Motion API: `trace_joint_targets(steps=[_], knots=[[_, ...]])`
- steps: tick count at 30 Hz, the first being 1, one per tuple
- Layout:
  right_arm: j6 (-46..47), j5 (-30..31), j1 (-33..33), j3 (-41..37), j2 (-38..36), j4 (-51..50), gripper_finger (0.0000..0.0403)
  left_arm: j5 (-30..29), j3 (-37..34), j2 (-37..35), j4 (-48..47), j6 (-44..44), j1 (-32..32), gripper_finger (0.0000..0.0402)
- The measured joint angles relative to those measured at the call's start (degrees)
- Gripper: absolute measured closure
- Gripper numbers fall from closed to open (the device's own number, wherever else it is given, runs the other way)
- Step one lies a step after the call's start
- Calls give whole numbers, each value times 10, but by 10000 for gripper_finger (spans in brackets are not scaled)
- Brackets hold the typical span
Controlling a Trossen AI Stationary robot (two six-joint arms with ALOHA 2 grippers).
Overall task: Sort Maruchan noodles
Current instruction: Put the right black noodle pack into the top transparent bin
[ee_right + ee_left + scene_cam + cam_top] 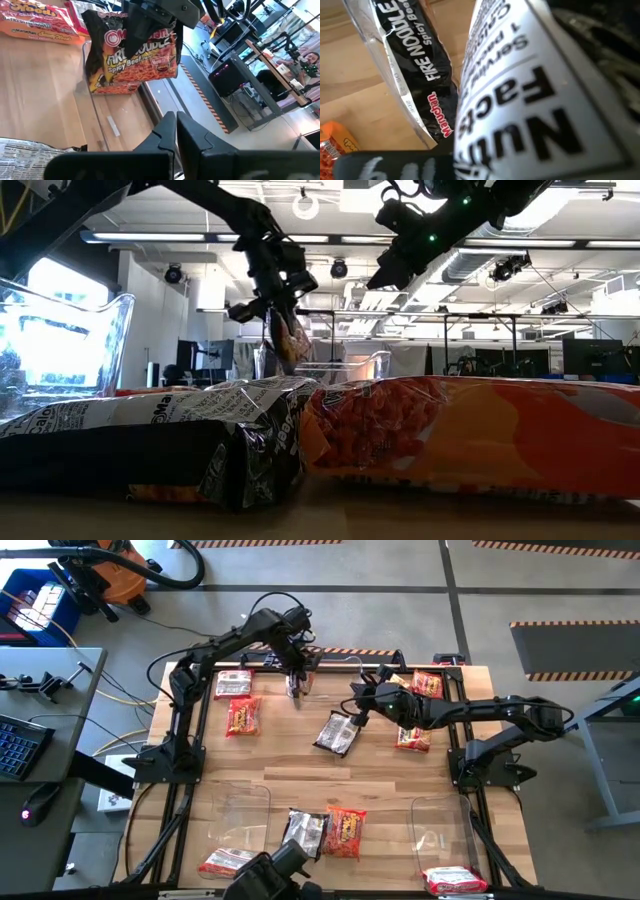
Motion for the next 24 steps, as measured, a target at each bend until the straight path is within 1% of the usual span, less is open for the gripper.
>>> trace_joint_targets(steps=[12, 24], knots=[[0, 0, 0, 0, 0, -1, 403, -5, 0, 43, -14, 6, -5, 330], [0, 0, 0, 1, 0, -4, 403, -26, 0, 43, -11, 17, -5, 283]])
